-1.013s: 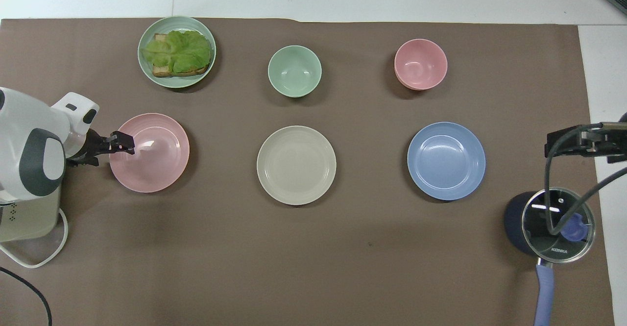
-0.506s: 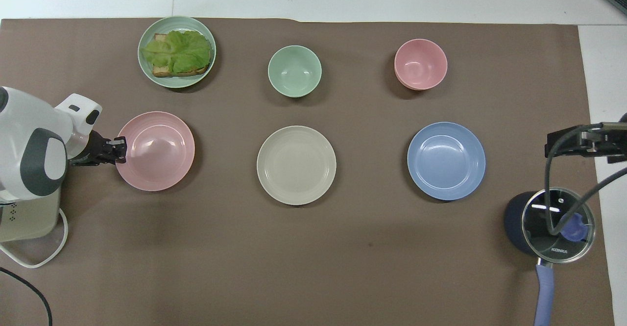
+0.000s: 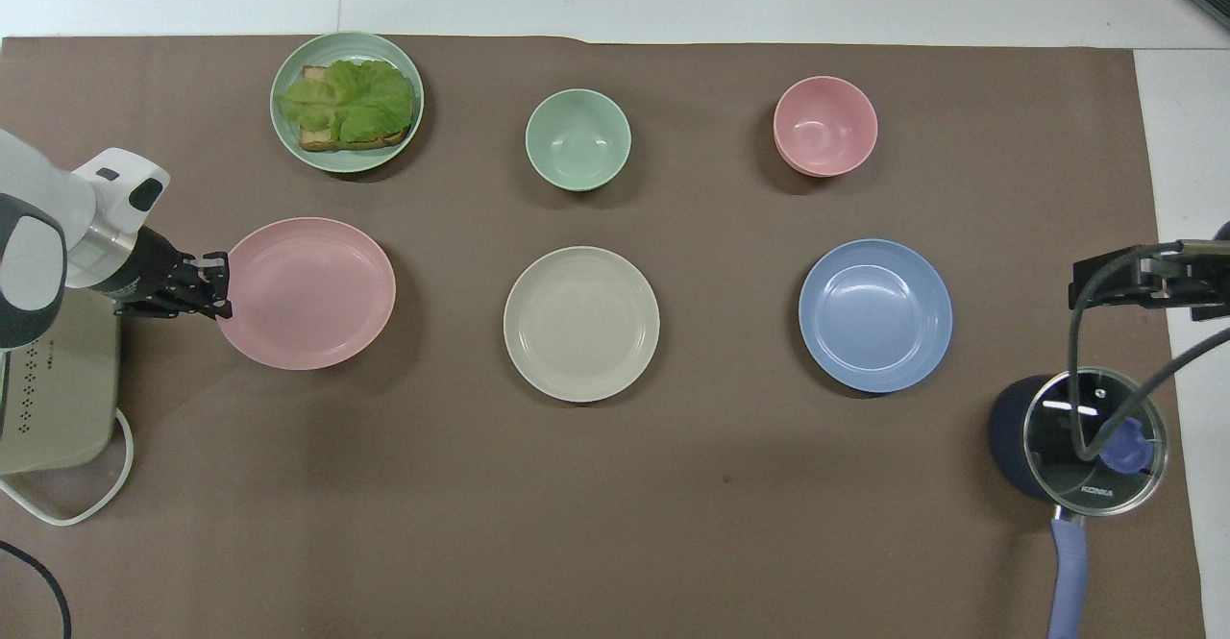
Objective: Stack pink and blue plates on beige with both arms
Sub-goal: 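Carry the pink plate with the left gripper onto the beige plate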
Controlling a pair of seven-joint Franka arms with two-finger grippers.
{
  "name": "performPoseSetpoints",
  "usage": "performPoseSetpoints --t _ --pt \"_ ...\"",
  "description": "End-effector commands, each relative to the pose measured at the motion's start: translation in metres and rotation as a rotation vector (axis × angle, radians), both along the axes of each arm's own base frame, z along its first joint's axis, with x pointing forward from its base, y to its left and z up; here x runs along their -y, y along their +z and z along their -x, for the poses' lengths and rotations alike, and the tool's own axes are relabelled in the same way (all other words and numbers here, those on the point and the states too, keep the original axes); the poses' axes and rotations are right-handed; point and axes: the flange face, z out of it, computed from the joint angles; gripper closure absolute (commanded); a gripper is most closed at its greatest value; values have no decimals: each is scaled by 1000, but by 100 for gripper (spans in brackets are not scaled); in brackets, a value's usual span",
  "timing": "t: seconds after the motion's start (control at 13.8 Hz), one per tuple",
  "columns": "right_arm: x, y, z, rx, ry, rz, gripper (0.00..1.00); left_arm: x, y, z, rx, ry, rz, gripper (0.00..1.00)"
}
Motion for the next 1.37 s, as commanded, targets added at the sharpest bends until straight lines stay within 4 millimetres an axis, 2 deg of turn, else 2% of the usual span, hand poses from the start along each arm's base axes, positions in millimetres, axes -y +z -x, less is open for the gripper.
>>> performPoseSetpoints --t 0.0,0.29,0.51,0.65,0.87,1.3 --pt "4 1 7 -6 -7 -21 0 41 20 12 -17 -4 92 100" --pt "4 1 7 -6 -7 -21 0 147 26 21 -6 5 156 100" --pt "4 1 7 -6 -7 -21 0 224 23 39 51 88 150 100" --pt "4 1 7 -6 -7 -21 0 259 11 49 78 101 144 100" --pt "5 1 7 -7 -9 -21 0 279 -23 59 132 114 153 100" --pt "5 0 8 -9 -9 -21 0 269 -26 56 136 121 151 100"
